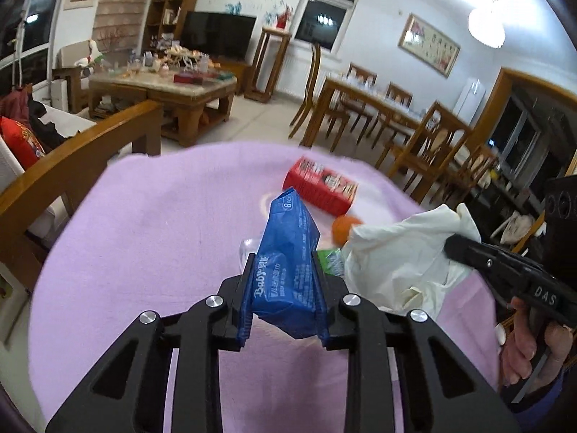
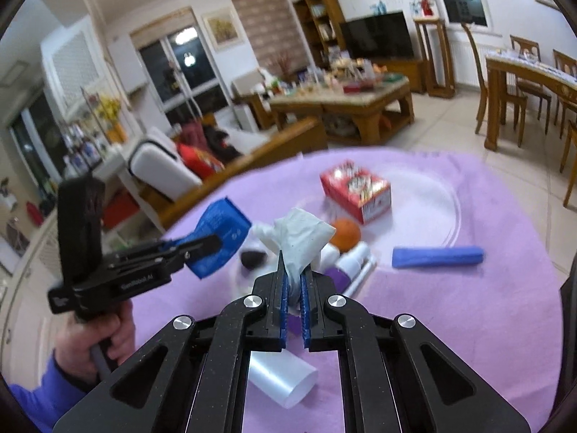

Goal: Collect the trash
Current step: 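Grasp the blue wrapper with the left tool while the right tool grasps the white tissue, then carry wrapper and tissue over the black bin and open both tools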

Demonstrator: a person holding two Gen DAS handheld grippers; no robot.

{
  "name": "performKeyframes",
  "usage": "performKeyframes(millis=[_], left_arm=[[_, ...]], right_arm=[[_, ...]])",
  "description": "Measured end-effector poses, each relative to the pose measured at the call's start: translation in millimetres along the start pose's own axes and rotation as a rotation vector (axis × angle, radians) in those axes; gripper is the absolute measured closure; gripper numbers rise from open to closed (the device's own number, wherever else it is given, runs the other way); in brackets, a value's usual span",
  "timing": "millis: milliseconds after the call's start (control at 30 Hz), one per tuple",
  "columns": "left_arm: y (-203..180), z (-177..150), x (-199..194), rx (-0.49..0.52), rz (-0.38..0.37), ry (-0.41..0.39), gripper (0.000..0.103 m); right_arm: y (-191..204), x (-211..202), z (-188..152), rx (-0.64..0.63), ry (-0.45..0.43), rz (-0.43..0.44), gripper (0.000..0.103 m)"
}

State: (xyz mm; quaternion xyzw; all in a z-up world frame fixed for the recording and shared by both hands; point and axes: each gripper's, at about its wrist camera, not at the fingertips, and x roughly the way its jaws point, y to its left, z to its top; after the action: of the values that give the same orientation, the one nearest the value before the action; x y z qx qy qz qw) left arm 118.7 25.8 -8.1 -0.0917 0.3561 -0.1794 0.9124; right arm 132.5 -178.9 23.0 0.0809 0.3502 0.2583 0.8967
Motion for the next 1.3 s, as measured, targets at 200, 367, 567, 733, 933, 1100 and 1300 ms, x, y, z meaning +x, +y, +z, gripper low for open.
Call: performKeyframes(millis=[200, 367, 567, 733, 933, 1100, 1300], left_arm=[[-21, 14, -26, 0.008, -0.016, -0.067, 0.076], [-56, 22, -27, 0.047, -0.054, -0.089, 0.076], [-109, 28, -14, 0.093, -0.127, -0.094, 0.076], [-159, 27, 6, 0.125, -0.207, -0.076, 0.076], [-224, 19, 43, 0.167, -0.305, -0.011, 0.076], [-276, 5, 79, 0.209, -0.378, 0.066, 0.076], [-318, -12, 119, 0.249, -0.409, 0.143, 0.076]], right_arm=[[-7, -56, 15, 0.015, -0.129, -0.001, 0.097], [-30, -102, 15, 0.045, -0.2, -0.025, 0.097], [-66, -156, 0, 0.099, -0.275, -0.066, 0.097], [-103, -201, -15, 0.147, -0.328, -0.113, 0.097], [-159, -255, -42, 0.222, -0.38, -0.182, 0.097], [-206, -287, -68, 0.293, -0.403, -0.232, 0.096], [-264, -309, -102, 0.376, -0.401, -0.284, 0.096]])
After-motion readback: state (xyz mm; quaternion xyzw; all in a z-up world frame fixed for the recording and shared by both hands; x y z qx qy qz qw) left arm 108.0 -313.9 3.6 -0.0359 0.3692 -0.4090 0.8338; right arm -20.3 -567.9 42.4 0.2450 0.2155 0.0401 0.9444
